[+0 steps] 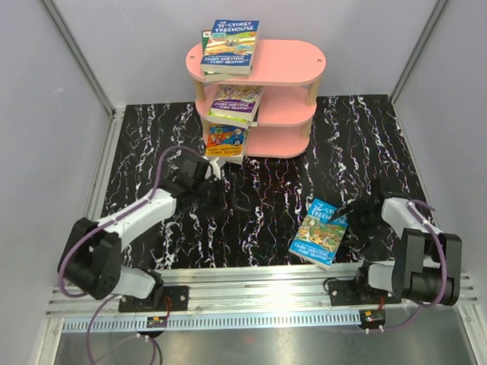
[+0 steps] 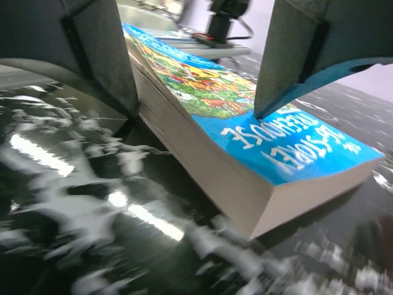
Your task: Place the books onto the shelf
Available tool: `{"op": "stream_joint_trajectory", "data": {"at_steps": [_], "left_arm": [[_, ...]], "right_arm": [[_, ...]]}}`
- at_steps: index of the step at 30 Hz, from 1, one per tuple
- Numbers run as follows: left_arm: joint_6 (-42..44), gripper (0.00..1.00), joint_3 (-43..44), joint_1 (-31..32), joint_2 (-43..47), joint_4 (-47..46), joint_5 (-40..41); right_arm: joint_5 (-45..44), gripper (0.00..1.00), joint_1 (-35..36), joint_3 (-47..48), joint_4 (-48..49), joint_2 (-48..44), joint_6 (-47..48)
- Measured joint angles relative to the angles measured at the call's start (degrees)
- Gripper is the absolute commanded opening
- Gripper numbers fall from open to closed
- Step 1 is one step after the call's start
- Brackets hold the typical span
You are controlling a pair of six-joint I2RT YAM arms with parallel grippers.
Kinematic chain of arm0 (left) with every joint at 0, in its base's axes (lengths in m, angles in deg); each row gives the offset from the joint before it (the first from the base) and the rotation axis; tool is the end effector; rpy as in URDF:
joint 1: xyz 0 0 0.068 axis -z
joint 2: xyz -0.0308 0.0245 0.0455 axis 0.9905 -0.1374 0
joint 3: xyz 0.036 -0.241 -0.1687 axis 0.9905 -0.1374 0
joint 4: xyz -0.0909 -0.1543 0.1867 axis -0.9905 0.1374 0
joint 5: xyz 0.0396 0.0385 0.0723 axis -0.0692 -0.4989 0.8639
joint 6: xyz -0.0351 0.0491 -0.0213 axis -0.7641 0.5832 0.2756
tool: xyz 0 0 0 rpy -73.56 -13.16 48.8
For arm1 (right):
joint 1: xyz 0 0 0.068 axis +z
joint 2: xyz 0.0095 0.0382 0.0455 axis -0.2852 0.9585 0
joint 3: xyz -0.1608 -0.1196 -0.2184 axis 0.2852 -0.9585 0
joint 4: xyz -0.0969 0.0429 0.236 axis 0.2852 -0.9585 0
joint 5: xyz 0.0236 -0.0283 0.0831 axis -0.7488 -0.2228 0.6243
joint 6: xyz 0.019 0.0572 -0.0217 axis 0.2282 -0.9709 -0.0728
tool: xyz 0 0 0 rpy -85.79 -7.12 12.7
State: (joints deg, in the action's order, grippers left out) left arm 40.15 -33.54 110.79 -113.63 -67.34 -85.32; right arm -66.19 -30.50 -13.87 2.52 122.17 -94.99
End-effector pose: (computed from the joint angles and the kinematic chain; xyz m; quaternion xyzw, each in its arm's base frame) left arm 0.2304 -0.1530 0.2385 0.0146 0.9135 -0.3763 0.1542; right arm 0.1724 -0.0265 0.1553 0.5054 0.8452 0.1730 0.0160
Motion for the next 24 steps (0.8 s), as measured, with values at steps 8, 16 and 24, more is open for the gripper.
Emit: {"op": "stream_joint_trajectory", "data": {"at_steps": [8,16,24], "left_arm": [[-2.5,0.99,2.3,9.6,-16.4,-6.3,-2.0],[-8.7,0.99,8.7,15.3,-27.5,-17.0,-7.3],[-15.8,0.99,5.3,15.5,-28.0,-26.9,-9.0]], "right_arm": [[0.6,0.64,15.3,0.0,4.0,-1.2,-2.3],[3.4,0.24,21.9,-0.5,9.6,0.3,-4.7],[2.9,0.00,23.4,0.0,10.8,0.8,-4.4]]}}
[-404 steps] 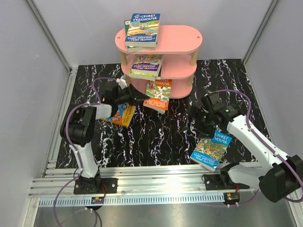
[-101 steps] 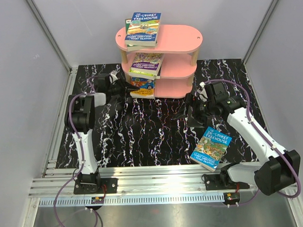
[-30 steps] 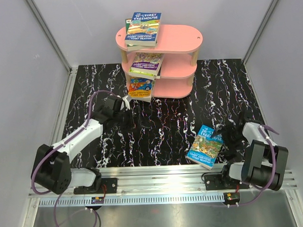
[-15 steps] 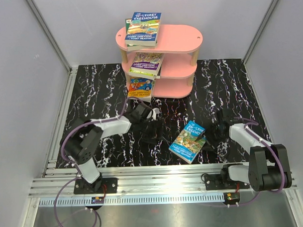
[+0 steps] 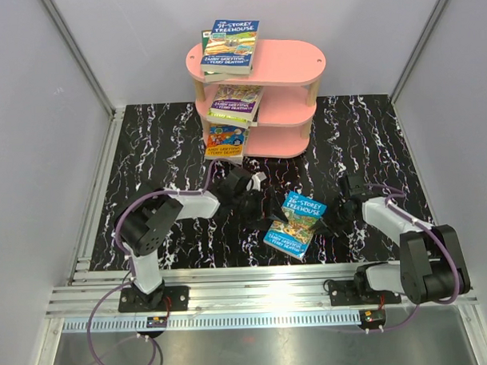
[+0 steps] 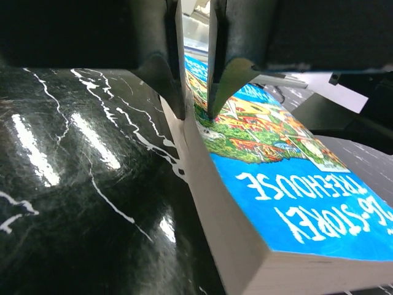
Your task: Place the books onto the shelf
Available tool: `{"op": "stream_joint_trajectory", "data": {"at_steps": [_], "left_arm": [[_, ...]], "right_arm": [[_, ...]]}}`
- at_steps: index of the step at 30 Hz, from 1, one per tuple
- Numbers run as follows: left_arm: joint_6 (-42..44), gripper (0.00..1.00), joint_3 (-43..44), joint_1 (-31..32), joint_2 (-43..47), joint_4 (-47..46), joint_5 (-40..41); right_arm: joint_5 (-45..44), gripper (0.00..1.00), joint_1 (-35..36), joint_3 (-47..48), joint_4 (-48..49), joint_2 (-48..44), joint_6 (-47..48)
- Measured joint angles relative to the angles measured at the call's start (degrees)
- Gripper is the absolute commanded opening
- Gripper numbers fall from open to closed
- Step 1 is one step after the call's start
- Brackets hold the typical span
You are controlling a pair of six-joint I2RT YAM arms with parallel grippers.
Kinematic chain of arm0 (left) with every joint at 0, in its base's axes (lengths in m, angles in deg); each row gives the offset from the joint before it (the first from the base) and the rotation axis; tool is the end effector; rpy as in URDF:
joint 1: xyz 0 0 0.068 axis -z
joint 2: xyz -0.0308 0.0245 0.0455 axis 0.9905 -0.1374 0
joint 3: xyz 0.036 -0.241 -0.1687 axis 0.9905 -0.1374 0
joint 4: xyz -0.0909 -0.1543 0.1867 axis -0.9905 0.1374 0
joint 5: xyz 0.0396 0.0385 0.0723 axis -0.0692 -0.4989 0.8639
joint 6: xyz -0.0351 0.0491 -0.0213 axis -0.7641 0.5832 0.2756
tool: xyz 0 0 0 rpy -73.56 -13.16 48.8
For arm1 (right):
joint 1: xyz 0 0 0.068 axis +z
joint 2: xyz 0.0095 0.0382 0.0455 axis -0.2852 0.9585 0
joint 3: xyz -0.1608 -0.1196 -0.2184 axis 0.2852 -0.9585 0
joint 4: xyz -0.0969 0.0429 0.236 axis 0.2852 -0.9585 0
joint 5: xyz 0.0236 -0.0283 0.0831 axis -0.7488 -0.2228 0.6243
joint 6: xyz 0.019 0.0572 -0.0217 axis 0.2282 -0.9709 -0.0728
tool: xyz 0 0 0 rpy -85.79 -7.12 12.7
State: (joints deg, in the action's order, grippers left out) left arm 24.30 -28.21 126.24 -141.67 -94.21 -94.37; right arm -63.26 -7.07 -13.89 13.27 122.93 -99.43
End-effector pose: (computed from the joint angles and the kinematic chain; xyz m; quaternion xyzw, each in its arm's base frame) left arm 0.2473 -0.2821 0.1553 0.0510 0.8831 -0.4663 0.0128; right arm 0.1904 0.0503 0.1589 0.3373 0.9107 0.2359 0.0338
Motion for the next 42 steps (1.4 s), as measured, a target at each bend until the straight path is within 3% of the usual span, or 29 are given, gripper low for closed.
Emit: {"op": "stream_joint_trajectory", "data": {"at_steps": [4,9,15,19,22,23,25,26,27,28,29,30,31,32,42], "left_arm": [[-7.1,0.99,-4.3,-0.4,0.0,-9.0,-2.1],[-14.7,0.99,-5.1,2.0,-0.8,-22.7,-8.0],[-18.1,0.95,-5.2,1.9,-0.8,-26.3,-10.1],[-18.9,0.76,-5.5,1.8,-0.8,-26.2,-10.1],[-18.4,0.68,-6.1,1.8,-0.8,-25.1,-9.9],[-17.6,0.53,-6.2,1.8,-0.7,-23.8,-9.8],[-15.4,0.37,-6.3,1.8,0.2,-19.3,-8.9],[-13.7,0.15,-6.3,1.8,0.8,-17.1,-8.4],[-12.2,0.04,-5.9,1.8,1.6,-14.0,-7.9],[-10.4,0.00,-5.5,1.9,2.4,-11.3,-7.3],[-8.7,0.00,-4.7,1.9,3.2,-8.5,-6.8],[-7.2,0.00,-3.9,1.9,3.9,-6.3,-6.4],[-6.0,0.00,-3.3,1.9,4.6,-4.6,-6.0],[-4.9,0.00,-2.9,1.9,5.1,-3.5,-5.6],[-1.2,0.00,-1.8,0.4,13.5,0.8,-6.7]], "right_arm": [[-1.2,0.00,0.6,1.2,0.1,1.2,0.4],[2.8,0.00,4.5,1.3,8.1,4.2,-2.1],[3.2,0.00,6.2,1.2,13.4,4.2,-4.0],[2.8,0.00,6.2,1.2,13.3,3.8,-3.9],[2.0,0.00,6.3,1.4,12.0,2.4,-3.6],[1.8,0.00,6.3,1.5,11.4,1.9,-3.5],[2.0,0.00,6.8,2.2,9.8,1.3,-3.1],[1.8,0.00,7.0,2.7,9.0,1.1,-2.9],[1.7,0.00,7.3,3.3,8.2,1.0,-2.6],[1.7,0.00,7.5,3.8,7.4,1.0,-2.3],[1.8,0.05,7.7,4.3,7.0,0.9,-2.1],[2.0,0.21,7.8,4.9,6.7,0.9,-1.8],[2.3,0.54,7.9,5.3,6.5,0.9,-1.7],[2.4,0.98,7.9,5.7,6.3,0.9,-1.9],[5.8,1.00,8.4,15.2,2.6,-5.2,0.2]]}}
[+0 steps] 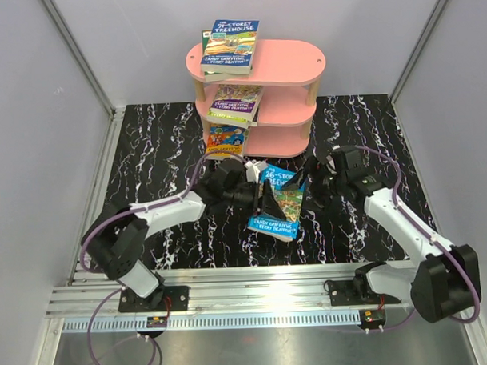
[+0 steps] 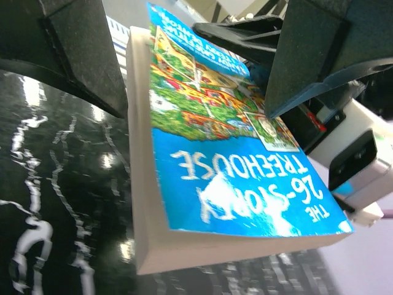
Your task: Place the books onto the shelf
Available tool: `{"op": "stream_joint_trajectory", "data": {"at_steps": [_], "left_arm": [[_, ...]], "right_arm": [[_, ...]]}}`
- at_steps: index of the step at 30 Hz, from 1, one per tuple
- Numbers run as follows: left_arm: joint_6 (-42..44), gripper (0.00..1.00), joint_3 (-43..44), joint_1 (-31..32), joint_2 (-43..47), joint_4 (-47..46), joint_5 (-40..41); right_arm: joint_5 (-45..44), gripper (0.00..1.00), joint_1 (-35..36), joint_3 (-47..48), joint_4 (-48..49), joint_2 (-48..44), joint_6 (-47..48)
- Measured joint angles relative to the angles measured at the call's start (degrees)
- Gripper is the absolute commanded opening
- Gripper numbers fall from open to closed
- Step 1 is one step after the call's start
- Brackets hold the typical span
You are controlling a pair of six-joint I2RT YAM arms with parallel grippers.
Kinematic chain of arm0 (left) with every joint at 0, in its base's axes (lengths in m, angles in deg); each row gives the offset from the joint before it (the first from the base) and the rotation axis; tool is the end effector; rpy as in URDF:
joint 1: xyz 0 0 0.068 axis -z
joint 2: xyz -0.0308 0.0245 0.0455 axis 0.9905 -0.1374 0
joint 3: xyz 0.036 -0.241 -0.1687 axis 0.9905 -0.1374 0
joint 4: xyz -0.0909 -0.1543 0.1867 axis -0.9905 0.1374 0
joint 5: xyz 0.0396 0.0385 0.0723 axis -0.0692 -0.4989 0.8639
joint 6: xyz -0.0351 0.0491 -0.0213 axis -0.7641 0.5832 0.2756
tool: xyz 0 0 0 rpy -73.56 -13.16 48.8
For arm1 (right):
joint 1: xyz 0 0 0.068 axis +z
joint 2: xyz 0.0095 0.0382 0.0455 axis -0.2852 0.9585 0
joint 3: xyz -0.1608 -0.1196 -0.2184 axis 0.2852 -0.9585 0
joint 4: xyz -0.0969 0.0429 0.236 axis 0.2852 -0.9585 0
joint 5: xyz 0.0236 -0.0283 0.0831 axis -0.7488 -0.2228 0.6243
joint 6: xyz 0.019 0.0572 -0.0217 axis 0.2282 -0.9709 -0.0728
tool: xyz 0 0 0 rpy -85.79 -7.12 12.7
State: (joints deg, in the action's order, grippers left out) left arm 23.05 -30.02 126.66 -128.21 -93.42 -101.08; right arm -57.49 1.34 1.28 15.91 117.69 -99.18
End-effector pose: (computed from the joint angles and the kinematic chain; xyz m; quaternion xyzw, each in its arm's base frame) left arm 0.2216 -0.2668 0.2273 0.1025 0.8323 -0.5442 0.0253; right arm 0.2201 0.0950 0.2596 0.1987 0.8927 0.3765 0.1478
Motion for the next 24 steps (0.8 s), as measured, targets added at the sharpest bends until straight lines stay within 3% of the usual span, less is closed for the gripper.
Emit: {"op": "stream_joint_trajectory", "data": {"at_steps": [11,13,16,17,20,21,24], "left_arm": [[-7.9,0.00,2.1,-2.5,6.5,-5.7,-3.5],[-9.8,0.00,2.1,-2.5,6.5,-6.8,-3.8],[-11.7,0.00,2.1,-2.6,6.5,-8.4,-4.1],[-12.3,0.01,1.9,-2.6,6.4,-9.1,-4.2],[-15.7,0.07,-0.2,-3.1,6.2,-12.4,-4.3],[-16.5,0.20,-0.9,-3.1,6.0,-13.5,-4.4],[-17.3,0.51,-1.2,-3.1,6.0,-14.6,-4.6]], "right_arm": [[3.0,1.00,0.0,0.9,1.8,-6.1,-1.3],[4.2,0.94,-0.1,0.8,3.2,-5.8,-2.1],[6.1,0.70,-0.1,0.8,6.0,-5.5,-3.2],[6.7,0.46,-0.1,0.9,7.0,-5.4,-3.5],[9.0,0.18,-0.2,1.3,9.9,-5.4,-4.7],[9.4,0.07,0.0,1.6,10.3,-5.4,-4.6],[9.6,0.00,-0.1,1.6,9.9,-5.2,-4.3]]}}
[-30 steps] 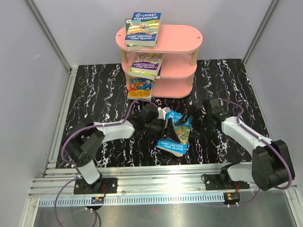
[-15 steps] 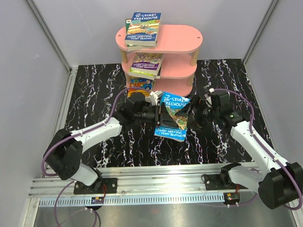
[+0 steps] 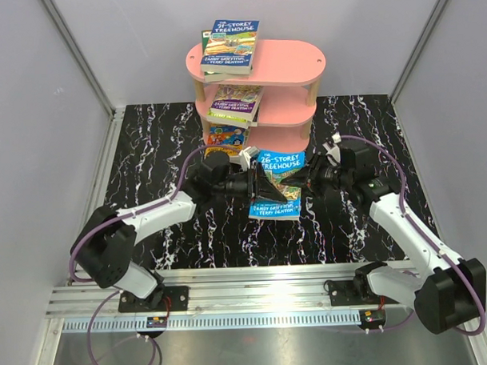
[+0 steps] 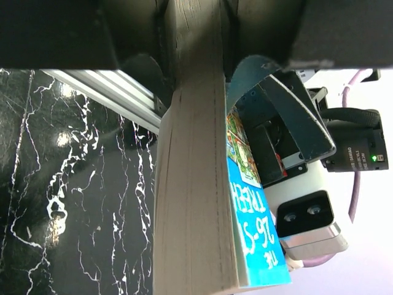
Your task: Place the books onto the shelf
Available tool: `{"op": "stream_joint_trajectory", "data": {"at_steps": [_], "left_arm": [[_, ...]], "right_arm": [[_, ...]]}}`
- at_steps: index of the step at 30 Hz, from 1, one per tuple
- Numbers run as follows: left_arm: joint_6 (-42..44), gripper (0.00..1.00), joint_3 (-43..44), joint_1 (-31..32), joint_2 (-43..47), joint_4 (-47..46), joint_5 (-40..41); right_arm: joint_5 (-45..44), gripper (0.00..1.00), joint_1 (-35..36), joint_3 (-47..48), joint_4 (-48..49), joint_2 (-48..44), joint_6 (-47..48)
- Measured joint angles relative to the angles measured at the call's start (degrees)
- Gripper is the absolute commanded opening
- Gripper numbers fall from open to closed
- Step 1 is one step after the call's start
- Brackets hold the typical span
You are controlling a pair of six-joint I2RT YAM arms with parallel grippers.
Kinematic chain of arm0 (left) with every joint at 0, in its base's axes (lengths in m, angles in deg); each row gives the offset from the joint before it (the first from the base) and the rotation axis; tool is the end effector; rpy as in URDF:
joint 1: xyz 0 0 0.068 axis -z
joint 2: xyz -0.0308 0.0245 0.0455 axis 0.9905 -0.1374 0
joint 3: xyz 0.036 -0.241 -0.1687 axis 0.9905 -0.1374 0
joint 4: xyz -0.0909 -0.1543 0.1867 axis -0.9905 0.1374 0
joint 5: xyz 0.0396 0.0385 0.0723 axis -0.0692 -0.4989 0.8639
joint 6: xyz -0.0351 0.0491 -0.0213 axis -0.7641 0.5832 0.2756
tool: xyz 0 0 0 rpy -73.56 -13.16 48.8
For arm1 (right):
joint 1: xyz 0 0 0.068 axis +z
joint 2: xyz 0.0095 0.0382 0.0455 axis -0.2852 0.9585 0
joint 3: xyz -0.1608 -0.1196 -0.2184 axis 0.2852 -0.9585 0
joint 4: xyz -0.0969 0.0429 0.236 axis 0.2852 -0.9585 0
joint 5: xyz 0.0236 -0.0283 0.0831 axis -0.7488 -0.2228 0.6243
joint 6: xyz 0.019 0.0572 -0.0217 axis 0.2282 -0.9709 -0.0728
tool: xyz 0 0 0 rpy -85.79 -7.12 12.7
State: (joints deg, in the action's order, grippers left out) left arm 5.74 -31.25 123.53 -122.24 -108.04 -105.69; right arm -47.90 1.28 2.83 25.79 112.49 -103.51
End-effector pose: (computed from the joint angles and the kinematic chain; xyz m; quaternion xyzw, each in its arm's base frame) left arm 0.2275 -0.2505 0.2800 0.0520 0.7639 -0.6425 0.0291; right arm 0.2151 0.1005 0.3064 0.1404 0.8340 0.4979 0.1918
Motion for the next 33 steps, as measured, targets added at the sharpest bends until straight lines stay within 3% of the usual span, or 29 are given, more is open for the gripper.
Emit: {"op": "stream_joint_trajectory", "data": {"at_steps": [1,14,16,17,18,21,23,31,33], "left_arm": [[0.3,0.97,0.0,0.0,0.0,0.5,0.1],[10.2,0.97,0.8,-2.6,7.5,13.0,3.4],[10.7,0.88,-0.1,-3.4,9.1,13.9,4.1],[10.9,0.79,-0.7,-3.7,9.9,14.4,4.4],[11.1,0.59,-1.2,-3.9,10.7,14.7,4.7],[12.0,0.38,-3.0,-4.3,12.1,15.5,6.0],[11.9,0.36,-4.0,-4.5,12.4,15.8,6.6],[9.9,0.00,-5.9,-4.5,13.7,13.0,7.1],[9.5,0.00,-6.4,-4.5,13.9,12.6,7.1]], "right_arm": [[0.0,0.00,0.0,0.0,0.0,0.0,0.0],[0.4,0.00,0.0,0.0,-2.2,-0.5,1.2],[0.4,0.00,-0.1,0.2,-2.9,-0.5,1.7],[0.4,0.00,-0.1,0.3,-3.3,-0.5,1.8],[0.5,0.00,-0.2,0.5,-3.8,-0.5,2.1],[1.4,0.00,-0.3,0.9,-4.5,-0.5,2.3],[1.9,0.00,-0.4,1.0,-4.4,-0.5,2.5],[2.8,0.00,-0.3,1.0,-4.0,0.2,3.0],[3.0,0.01,-0.3,0.9,-4.0,0.2,3.0]]}}
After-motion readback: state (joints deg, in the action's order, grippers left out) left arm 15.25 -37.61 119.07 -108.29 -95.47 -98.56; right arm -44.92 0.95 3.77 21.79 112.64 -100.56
